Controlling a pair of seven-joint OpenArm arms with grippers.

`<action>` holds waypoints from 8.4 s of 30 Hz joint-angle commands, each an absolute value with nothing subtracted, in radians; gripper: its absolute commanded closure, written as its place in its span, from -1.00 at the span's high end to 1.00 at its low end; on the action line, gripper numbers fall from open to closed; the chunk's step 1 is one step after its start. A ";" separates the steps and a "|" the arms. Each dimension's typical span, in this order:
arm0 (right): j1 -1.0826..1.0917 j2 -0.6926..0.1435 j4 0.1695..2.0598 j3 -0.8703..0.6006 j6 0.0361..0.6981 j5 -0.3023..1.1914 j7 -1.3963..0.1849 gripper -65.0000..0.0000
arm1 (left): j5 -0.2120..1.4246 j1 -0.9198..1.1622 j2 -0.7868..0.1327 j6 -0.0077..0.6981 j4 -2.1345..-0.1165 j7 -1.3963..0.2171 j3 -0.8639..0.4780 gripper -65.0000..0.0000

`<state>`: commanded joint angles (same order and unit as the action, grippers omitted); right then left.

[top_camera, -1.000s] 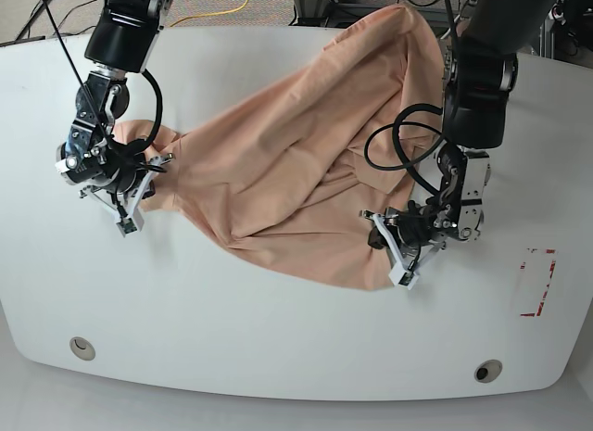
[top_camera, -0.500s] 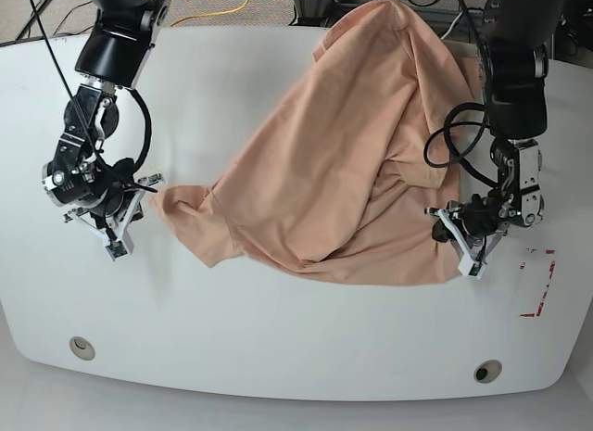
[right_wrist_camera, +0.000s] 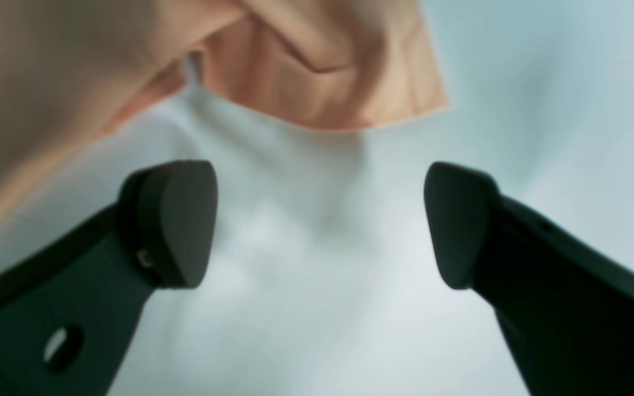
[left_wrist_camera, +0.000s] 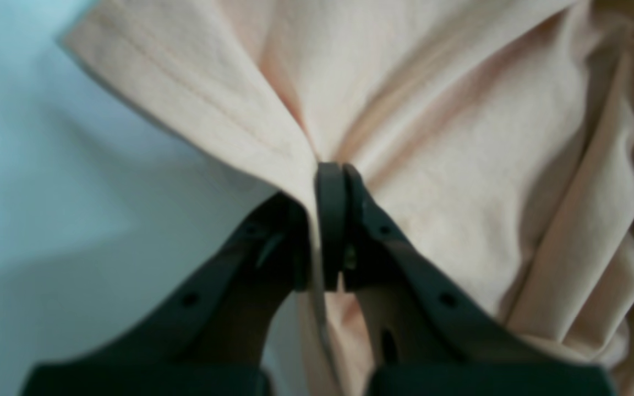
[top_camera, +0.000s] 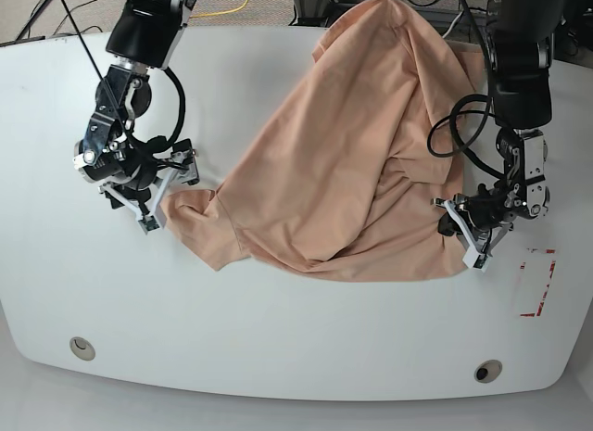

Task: Layout the t-shirt on the table in an organized manner, then fold the t-shirt properly
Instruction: 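Stretch the shirt apart with both grippers and lay it flat, then open both grippers and lift them off the flattened shirt, then grasp the shirt's hem corners with the right and left grippers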

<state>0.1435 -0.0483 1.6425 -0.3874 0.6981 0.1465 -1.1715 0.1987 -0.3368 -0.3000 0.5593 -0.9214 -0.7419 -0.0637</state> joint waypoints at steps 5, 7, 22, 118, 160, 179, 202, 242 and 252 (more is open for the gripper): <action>0.143 0.008 1.643 -0.383 0.698 0.147 -1.175 0.75 | 0.199 -0.323 -0.297 0.559 -0.935 -0.742 -0.064 -1.00; 0.142 0.031 1.643 -0.381 0.698 0.148 -1.175 0.75 | 0.197 -0.323 -0.297 0.559 -0.935 -0.742 -0.064 -1.00; 0.122 0.101 1.546 -0.380 0.698 0.148 -1.168 0.75 | 0.197 -0.323 -0.298 0.559 -0.935 -0.742 -0.064 -1.00; 0.262 -0.010 1.385 -0.294 0.698 0.147 -1.112 -0.93 | 0.196 -0.338 -0.384 0.561 -1.489 -0.905 -0.130 -0.99; 0.443 -0.186 1.716 -0.291 0.698 0.148 -1.376 -1.00 | 0.196 -0.455 -0.384 0.561 -1.610 -0.905 -0.205 -0.99; 0.581 -0.239 1.202 -0.214 0.698 0.142 -1.041 -0.46 | 0.194 -0.524 -0.397 0.561 -1.300 -0.751 -0.199 -0.97; 0.249 -0.223 1.670 -0.403 0.698 0.140 -1.262 1.00 | 0.202 -0.364 -0.473 0.562 -1.509 -0.917 -0.249 0.48; 0.179 -0.189 1.323 -0.463 0.698 0.236 -1.075 -1.00 | 0.223 -0.044 -0.407 0.581 -1.771 -0.993 -0.392 0.48; 0.176 -0.196 1.328 -0.463 0.698 0.239 -1.075 -1.00 | 0.348 -0.010 -0.378 0.659 -1.736 -1.030 -0.455 0.49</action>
